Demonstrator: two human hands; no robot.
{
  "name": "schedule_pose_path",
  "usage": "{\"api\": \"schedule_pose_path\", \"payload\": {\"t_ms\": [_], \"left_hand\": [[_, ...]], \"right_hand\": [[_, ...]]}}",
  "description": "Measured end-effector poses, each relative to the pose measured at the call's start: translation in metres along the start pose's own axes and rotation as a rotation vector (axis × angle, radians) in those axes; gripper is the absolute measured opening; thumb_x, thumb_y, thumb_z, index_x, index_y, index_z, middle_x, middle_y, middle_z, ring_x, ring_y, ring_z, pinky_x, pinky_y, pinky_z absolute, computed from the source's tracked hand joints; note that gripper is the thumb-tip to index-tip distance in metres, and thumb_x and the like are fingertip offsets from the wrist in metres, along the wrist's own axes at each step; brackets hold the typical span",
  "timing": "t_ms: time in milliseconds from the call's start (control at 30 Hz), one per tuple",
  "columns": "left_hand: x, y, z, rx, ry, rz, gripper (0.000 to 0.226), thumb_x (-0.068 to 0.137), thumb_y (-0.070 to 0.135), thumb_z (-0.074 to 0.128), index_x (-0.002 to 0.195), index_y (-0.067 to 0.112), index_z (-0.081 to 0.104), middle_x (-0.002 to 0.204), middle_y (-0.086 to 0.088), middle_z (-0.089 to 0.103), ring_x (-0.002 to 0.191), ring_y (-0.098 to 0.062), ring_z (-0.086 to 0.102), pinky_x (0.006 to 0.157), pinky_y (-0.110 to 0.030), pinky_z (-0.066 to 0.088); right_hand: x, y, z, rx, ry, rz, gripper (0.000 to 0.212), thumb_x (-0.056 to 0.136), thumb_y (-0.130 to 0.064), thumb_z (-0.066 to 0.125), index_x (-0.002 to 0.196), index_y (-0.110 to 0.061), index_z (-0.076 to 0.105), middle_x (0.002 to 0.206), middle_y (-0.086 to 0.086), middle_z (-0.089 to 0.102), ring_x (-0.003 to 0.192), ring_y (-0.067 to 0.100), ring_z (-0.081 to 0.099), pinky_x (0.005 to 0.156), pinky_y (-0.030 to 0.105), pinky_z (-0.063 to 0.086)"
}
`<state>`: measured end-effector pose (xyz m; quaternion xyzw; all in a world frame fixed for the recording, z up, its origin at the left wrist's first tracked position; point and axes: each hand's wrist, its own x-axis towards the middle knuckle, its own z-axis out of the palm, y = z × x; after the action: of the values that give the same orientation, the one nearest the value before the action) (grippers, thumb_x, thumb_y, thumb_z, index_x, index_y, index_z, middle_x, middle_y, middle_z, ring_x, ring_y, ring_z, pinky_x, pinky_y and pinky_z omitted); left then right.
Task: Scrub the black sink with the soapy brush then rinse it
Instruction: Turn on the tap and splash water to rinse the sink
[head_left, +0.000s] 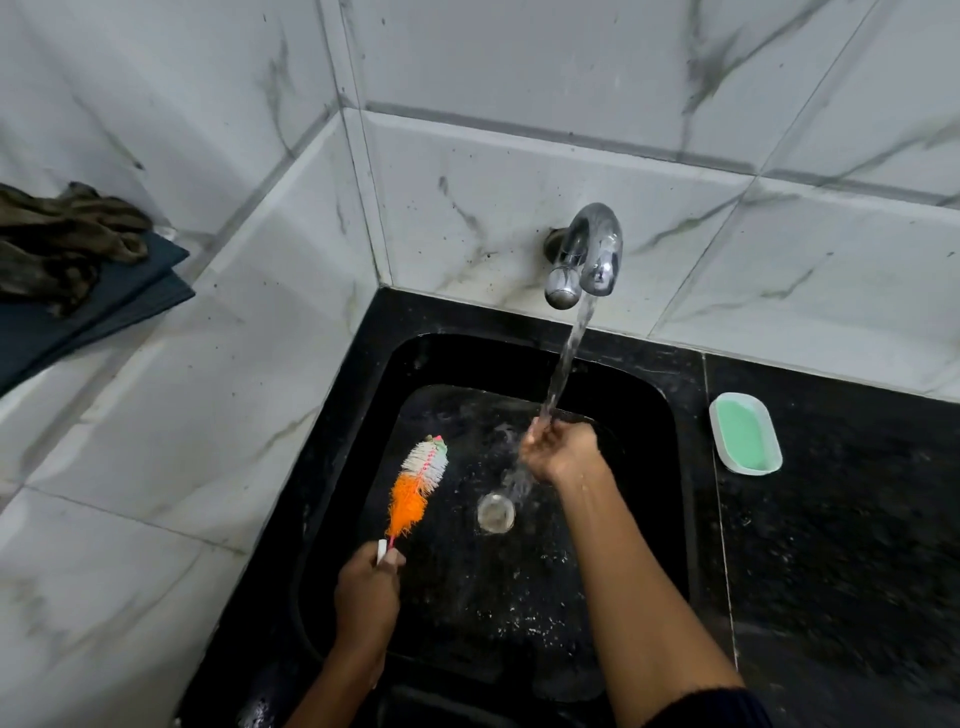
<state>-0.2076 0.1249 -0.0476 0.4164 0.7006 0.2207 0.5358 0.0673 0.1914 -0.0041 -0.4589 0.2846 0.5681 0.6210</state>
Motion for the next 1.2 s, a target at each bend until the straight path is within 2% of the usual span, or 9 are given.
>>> {"api": "schedule_pose_path", "payload": {"t_ms": [233, 300, 433, 600, 700, 833, 933, 1067, 1200], "left_hand": [[-0.012, -0.003, -0.006, 0.002, 0.044, 0.001, 0.019, 0.099, 0.011, 0.055, 0.083, 0.000, 0.058, 0.058, -0.003, 0.041, 0.055, -0.019, 0.037, 0.057, -0.037, 0.030], [-0.014, -0.008, -0.008, -0.008, 0.073, -0.021, 0.021, 0.099, 0.012, 0.055, 0.080, 0.006, 0.062, 0.055, -0.002, 0.042, 0.054, -0.021, 0.039, 0.057, -0.037, 0.031], [-0.016, -0.012, -0.015, -0.044, 0.085, -0.072, 0.026, 0.100, 0.012, 0.055, 0.076, 0.010, 0.064, 0.050, 0.000, 0.044, 0.052, -0.021, 0.039, 0.057, -0.037, 0.032], [-0.026, -0.005, -0.026, -0.065, 0.066, -0.055, 0.024, 0.101, 0.009, 0.053, 0.078, 0.004, 0.061, 0.048, 0.001, 0.040, 0.049, -0.018, 0.036, 0.053, -0.033, 0.028], [-0.031, -0.003, -0.033, -0.038, 0.056, -0.033, 0.022, 0.100, 0.008, 0.053, 0.082, -0.001, 0.059, 0.051, -0.001, 0.039, 0.049, -0.018, 0.036, 0.053, -0.033, 0.028], [-0.037, -0.001, -0.040, 0.023, 0.058, -0.004, 0.020, 0.098, 0.008, 0.055, 0.080, 0.001, 0.060, 0.049, 0.002, 0.040, 0.046, -0.015, 0.037, 0.052, -0.033, 0.029], [-0.041, 0.001, -0.043, 0.051, 0.069, 0.008, 0.022, 0.098, 0.007, 0.057, 0.077, 0.005, 0.062, 0.047, 0.004, 0.043, 0.044, -0.010, 0.038, 0.051, -0.029, 0.030], [-0.048, 0.003, -0.046, 0.083, 0.084, 0.033, 0.022, 0.097, 0.007, 0.059, 0.075, 0.006, 0.062, 0.051, 0.004, 0.045, 0.047, -0.010, 0.040, 0.051, -0.029, 0.031], [-0.053, 0.005, -0.051, 0.111, 0.098, 0.052, 0.021, 0.099, 0.010, 0.058, 0.080, 0.005, 0.064, 0.055, 0.001, 0.048, 0.049, -0.011, 0.042, 0.051, -0.029, 0.031]], "right_hand": [[0.009, 0.044, 0.024, -0.019, -0.005, 0.057, 0.049, 0.102, -0.031, 0.017, 0.064, -0.016, 0.044, 0.056, 0.003, 0.048, 0.048, 0.014, 0.043, 0.040, 0.021, 0.036], [0.008, 0.051, 0.045, -0.022, -0.081, 0.020, 0.045, 0.103, -0.021, 0.022, 0.083, -0.008, 0.060, 0.085, 0.014, 0.064, 0.078, 0.023, 0.064, 0.062, 0.025, 0.054], [-0.004, 0.055, 0.084, -0.067, -0.376, -0.002, 0.036, 0.104, -0.013, 0.032, 0.115, 0.009, 0.059, 0.121, 0.024, 0.061, 0.120, 0.032, 0.056, 0.101, 0.039, 0.046], [0.008, 0.046, 0.058, 0.092, -0.140, -0.050, 0.042, 0.104, -0.018, 0.026, 0.094, 0.003, 0.062, 0.093, 0.017, 0.065, 0.082, 0.025, 0.064, 0.073, 0.032, 0.053], [0.019, 0.037, 0.026, 0.294, -0.059, -0.032, 0.049, 0.102, -0.025, 0.019, 0.072, -0.011, 0.054, 0.062, 0.005, 0.053, 0.054, 0.015, 0.045, 0.054, 0.024, 0.036], [0.019, 0.033, 0.006, 0.220, -0.035, -0.033, 0.034, 0.099, -0.019, 0.016, 0.070, -0.020, 0.033, 0.058, -0.002, 0.029, 0.050, 0.011, 0.024, 0.051, 0.022, 0.019], [0.013, 0.044, 0.017, -0.043, -0.100, -0.055, 0.033, 0.100, -0.010, 0.022, 0.073, -0.019, 0.038, 0.052, -0.001, 0.046, 0.053, 0.013, 0.041, 0.048, 0.022, 0.035], [-0.006, 0.081, 0.056, -0.389, -0.348, 0.039, 0.036, 0.105, -0.010, 0.027, 0.112, 0.012, 0.055, 0.112, 0.028, 0.063, 0.110, 0.032, 0.060, 0.103, 0.038, 0.045], [-0.025, 0.101, 0.081, -0.471, -0.531, 0.131, 0.038, 0.103, -0.015, 0.035, 0.123, 0.011, 0.055, 0.123, 0.026, 0.062, 0.116, 0.033, 0.060, 0.100, 0.038, 0.048]]}}
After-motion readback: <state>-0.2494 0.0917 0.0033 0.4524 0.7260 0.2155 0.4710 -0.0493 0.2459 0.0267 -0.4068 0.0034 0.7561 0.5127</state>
